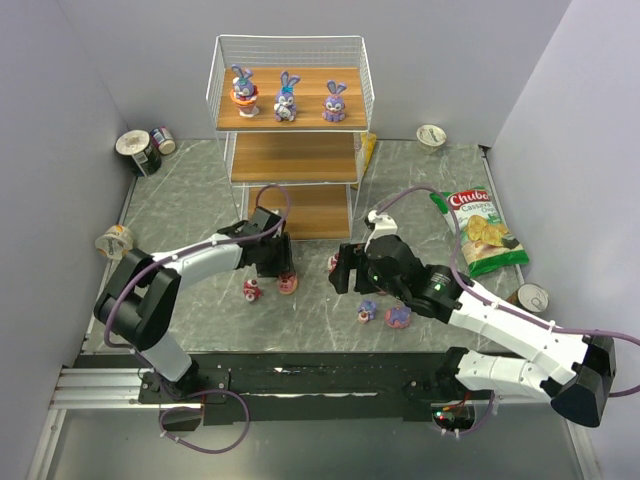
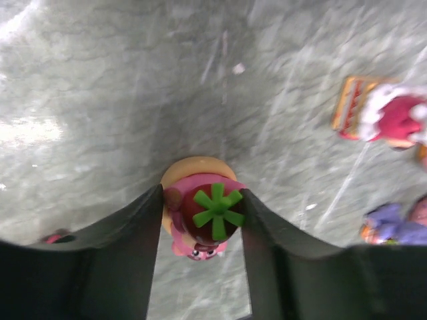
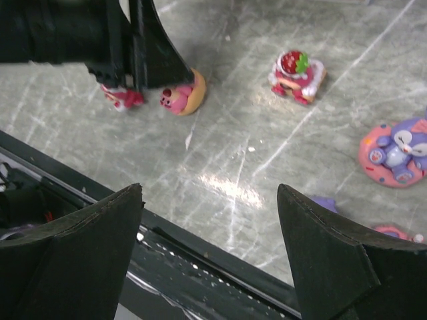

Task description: Place and organize the plastic toys onto the shelf

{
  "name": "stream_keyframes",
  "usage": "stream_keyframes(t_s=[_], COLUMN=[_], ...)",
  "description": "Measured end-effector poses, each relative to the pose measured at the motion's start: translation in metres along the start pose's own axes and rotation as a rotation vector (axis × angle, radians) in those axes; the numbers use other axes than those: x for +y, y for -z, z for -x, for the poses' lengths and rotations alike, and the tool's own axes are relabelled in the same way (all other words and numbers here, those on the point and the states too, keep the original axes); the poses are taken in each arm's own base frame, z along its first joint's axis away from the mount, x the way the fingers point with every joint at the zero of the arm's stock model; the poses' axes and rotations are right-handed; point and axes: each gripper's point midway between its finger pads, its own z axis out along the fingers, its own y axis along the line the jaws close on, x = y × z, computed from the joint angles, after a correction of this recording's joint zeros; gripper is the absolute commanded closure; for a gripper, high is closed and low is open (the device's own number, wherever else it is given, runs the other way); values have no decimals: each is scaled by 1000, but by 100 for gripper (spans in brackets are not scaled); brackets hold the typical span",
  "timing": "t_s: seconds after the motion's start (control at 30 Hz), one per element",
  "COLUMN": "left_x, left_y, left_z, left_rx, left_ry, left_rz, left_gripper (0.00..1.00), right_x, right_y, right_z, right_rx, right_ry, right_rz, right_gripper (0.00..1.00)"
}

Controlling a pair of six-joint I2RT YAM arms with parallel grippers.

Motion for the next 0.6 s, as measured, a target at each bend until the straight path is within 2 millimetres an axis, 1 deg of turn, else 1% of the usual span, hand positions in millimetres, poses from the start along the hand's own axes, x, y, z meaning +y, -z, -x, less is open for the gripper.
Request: stream_keyframes(t_s=[0.03,0.07,0.13,0.2,0.27,0.3,0.37,0.4,0.53,0.6], left_x=[-3,-5,-10,-17,-26,-30,-36,-37,-34,-34], left_y=[0,0,-1,-3,-3,-3,-2,-1,7,14], left_z=[2,2,-1,-3,-3,-2,3,6,15,20], left_rx=[-3,-3,8,15,15,17,1,-7,-54,-74], left_ry=[16,32,59,85,105,116,132,142,154,147], left_rz=[-4,-5,5,20,27,32,39,44,67,63], left_gripper=[55,55,51,50,42,34,28,20,11,10], right_x=[-1,-2,-2,-2,-1,-1,1,3,8,10], right_y=[0,0,1,1,1,1,0,0,-12,-21], right_z=[-2,-4,-7,-9,-11,-13,-16,-18,-35,-47], right_rx=[9,17,28,39,52,59,76,85,129,158], right_ry=[2,4,8,16,26,34,44,48,72,90], right_rz=[-2,-3,-2,1,7,11,27,38,63,58], right_gripper=[12,12,11,11,10,10,10,10,9,9])
